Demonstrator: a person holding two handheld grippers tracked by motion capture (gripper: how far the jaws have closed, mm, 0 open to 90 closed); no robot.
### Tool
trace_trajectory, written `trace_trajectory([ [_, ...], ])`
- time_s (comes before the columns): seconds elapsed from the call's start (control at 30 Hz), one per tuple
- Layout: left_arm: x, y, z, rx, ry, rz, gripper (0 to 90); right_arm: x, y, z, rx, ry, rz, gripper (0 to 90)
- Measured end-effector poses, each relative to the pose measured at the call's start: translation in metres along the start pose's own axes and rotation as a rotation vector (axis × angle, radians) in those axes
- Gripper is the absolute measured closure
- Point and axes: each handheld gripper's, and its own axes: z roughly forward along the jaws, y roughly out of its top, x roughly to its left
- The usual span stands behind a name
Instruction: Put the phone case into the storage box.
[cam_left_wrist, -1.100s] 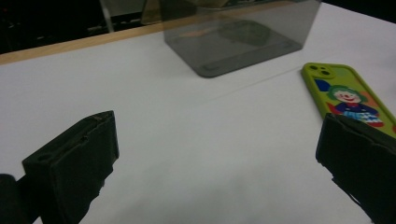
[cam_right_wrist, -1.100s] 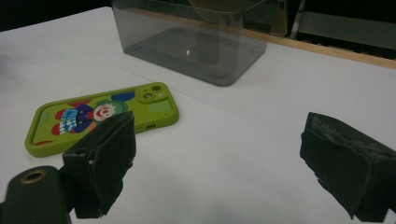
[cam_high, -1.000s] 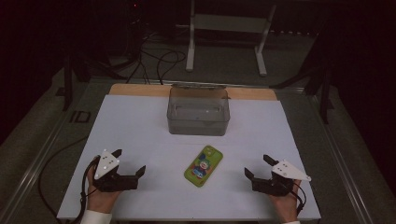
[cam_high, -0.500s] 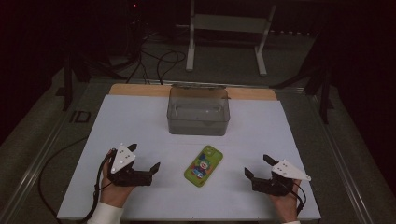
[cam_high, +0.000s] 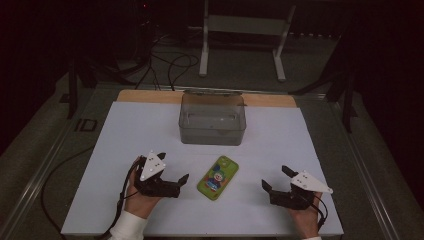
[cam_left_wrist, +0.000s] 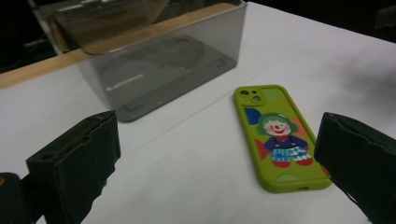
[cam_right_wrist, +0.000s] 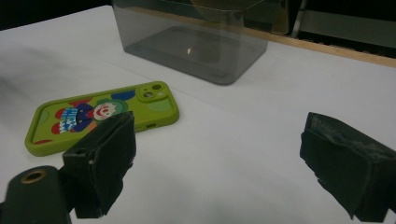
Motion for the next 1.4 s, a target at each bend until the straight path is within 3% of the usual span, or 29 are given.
trace_trajectory([
  [0.33, -0.016, 0.007, 0.026, 0.036, -0.058, 0.025, 2.4, 0.0, 0.0, 0.001, 0.003, 0.003, -0.001, 10.5],
  [0.63, -0.035, 0.009, 0.051, 0.077, -0.093, 0.044, 9.7, 0.0, 0.0, 0.001, 0.006, 0.007, -0.002, 10.5],
  [0.73, -0.042, 0.009, 0.059, 0.093, -0.098, 0.055, 16.7, -0.001, 0.0, 0.002, 0.006, 0.006, -0.003, 10.5],
  [0.8, -0.047, 0.008, 0.063, 0.088, -0.109, 0.061, 29.0, -0.001, 0.0, 0.002, 0.006, 0.006, -0.004, 10.5],
  [1.0, -0.06, 0.004, 0.081, 0.147, -0.25, 0.068, 54.8, -0.001, 0.0, 0.001, 0.006, 0.003, -0.005, 10.5],
  [1.17, -0.075, -0.003, 0.096, 0.207, -0.317, 0.083, 74.1, -0.001, 0.0, 0.001, 0.007, 0.003, -0.007, 10.5],
  [1.3, -0.085, -0.007, 0.105, 0.248, -0.342, 0.098, 88.7, -0.002, 0.0, 0.001, 0.006, 0.003, -0.009, 10.6],
  [1.4, -0.09, -0.009, 0.109, 0.28, -0.346, 0.124, 89.7, -0.002, 0.0, 0.001, 0.005, 0.004, -0.009, 10.6],
])
